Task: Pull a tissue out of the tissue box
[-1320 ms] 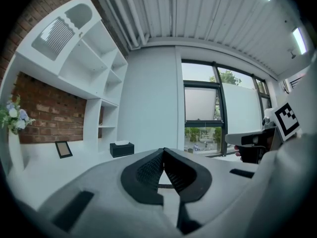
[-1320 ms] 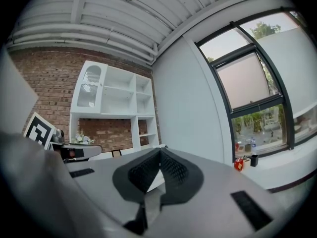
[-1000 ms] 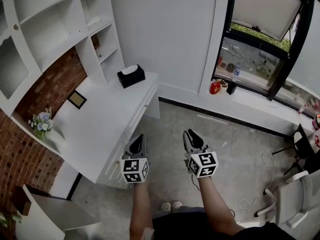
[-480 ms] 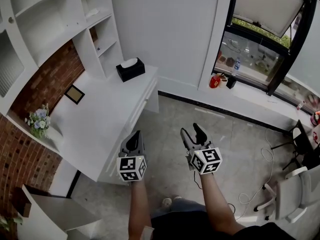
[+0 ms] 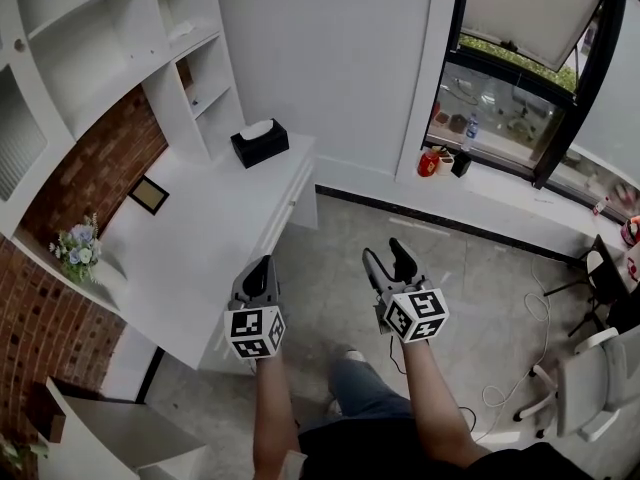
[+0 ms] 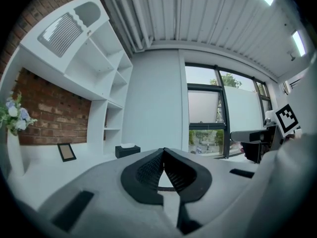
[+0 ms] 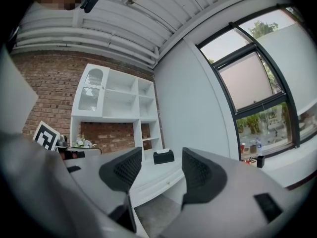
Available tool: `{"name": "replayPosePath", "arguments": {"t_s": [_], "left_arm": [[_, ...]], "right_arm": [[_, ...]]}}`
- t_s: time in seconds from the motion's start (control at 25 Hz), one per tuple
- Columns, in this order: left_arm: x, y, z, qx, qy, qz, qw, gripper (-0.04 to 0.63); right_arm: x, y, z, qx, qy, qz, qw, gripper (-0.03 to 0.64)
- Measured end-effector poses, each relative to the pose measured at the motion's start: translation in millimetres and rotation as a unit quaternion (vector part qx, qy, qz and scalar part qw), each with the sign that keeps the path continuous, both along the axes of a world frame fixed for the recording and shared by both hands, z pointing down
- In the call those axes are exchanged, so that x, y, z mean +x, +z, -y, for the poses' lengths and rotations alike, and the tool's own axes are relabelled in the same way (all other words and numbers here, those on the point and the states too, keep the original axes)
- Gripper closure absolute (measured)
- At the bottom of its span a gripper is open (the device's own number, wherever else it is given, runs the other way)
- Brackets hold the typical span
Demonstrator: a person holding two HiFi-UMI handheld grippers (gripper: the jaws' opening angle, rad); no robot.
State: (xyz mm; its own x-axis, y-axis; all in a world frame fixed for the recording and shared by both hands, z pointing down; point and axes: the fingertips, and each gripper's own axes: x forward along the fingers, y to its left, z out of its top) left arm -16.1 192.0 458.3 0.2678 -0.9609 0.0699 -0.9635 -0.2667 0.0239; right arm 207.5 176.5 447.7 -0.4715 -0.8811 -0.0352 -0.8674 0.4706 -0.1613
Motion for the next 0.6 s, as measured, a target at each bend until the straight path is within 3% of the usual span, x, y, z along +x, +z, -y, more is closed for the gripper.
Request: {"name": "replayPosePath", "arguments": {"t_s": [0.32, 0.6], "left_arm": [[-5.7, -10.8, 32.6, 0.011, -0.003, 0.007, 0.9999, 0.589], [-19.5, -8.0, 90.0, 0.014, -0.009, 0.024, 0.9996, 0.589]], "right_arm": [[-4.4, -8.5, 34.7, 0.01, -0.006, 0.007, 1.0, 0.382], [-17.2, -2.7, 99.1, 0.018, -0.014, 0.013, 1.0, 0.382]]}}
